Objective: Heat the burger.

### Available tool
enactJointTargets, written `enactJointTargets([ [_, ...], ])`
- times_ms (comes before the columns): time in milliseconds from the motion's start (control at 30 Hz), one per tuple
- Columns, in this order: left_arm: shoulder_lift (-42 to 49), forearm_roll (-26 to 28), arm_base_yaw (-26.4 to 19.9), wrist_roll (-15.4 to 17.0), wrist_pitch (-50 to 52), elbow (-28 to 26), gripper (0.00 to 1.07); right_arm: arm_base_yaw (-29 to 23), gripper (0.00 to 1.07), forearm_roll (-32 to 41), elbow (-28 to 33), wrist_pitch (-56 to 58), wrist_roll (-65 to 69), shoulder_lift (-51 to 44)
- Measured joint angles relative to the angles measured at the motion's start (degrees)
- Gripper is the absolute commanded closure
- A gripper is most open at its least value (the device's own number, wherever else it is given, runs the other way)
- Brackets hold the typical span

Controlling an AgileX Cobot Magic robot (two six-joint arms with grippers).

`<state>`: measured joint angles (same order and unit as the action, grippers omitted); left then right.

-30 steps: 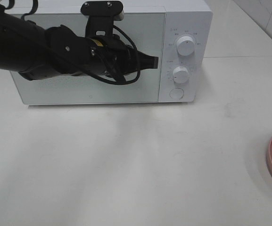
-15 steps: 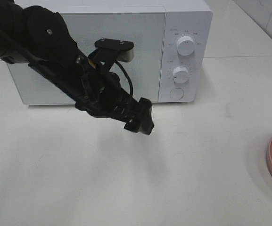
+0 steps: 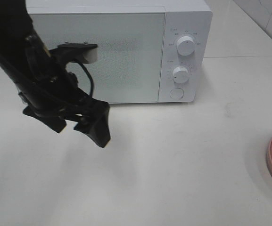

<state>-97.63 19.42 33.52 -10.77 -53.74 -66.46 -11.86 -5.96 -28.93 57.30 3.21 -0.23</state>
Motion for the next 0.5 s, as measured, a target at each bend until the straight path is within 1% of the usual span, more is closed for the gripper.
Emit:
enactJointTargets([
  [33, 1.20, -0.63, -3.32, 0.17, -1.83, 0.00, 0.06, 0.00, 0.32, 0.00, 0.00, 0.00, 0.00, 0.00],
  [67, 1.20, -0.63, -3.32, 0.17, -1.83, 0.00, 0.06, 0.00, 0.32, 0.00, 0.00, 0.00, 0.00, 0.00],
  [100, 1.78, -0.80, -4.98, 0.17, -2.52, 0.00, 0.06, 0.00, 0.32, 0.00, 0.00, 0.00, 0.00, 0.00],
  [133, 3.15, -1.38, -8.02, 0.17, -4.07, 0.00, 0.06, 0.00, 0.32, 0.00, 0.00, 0.00, 0.00, 0.00],
  [167, 3.15, -1.38, -8.02, 0.17, -4.07, 0.00, 0.06, 0.00, 0.32, 0.00, 0.00, 0.00, 0.00, 0.00],
  [200, 5.04, -1.89, -11.46, 0.17, -5.61, 0.40, 0.06, 0.00, 0.32, 0.00, 0.00, 0.00, 0.00, 0.00],
  [233, 5.04, -1.89, -11.46, 0.17, -5.61, 0.40, 0.06, 0.00, 0.32, 0.00, 0.00, 0.00, 0.00, 0.00],
  [267, 6.19, -2.18, -12.83, 0.17, -6.30, 0.92, 0.06, 0.00, 0.32, 0.00, 0.00, 0.00, 0.00, 0.00],
  [300, 8.48, -2.81, -16.10, 0.17, -7.68, 2.18, 0.06, 0.00, 0.32, 0.00, 0.00, 0.00, 0.00, 0.00],
  [333, 8.48, -2.81, -16.10, 0.17, -7.68, 2.18, 0.06, 0.00, 0.32, 0.00, 0.00, 0.00, 0.00, 0.00],
  [367, 9.85, -3.27, -17.65, 0.17, -8.31, 3.04, 0.06, 0.00, 0.32, 0.00, 0.00, 0.00, 0.00, 0.00],
  [400, 9.85, -3.27, -17.65, 0.17, -8.31, 3.04, 0.06, 0.00, 0.32, 0.00, 0.00, 0.00, 0.00, 0.00],
  [467, 16.21, -4.64, -24.24, 0.17, -9.11, 7.68, 0.06, 0.00, 0.32, 0.00, 0.00, 0.00, 0.00, 0.00],
  [500, 16.21, -4.64, -24.24, 0.17, -9.11, 7.68, 0.06, 0.00, 0.32, 0.00, 0.00, 0.00, 0.00, 0.00],
])
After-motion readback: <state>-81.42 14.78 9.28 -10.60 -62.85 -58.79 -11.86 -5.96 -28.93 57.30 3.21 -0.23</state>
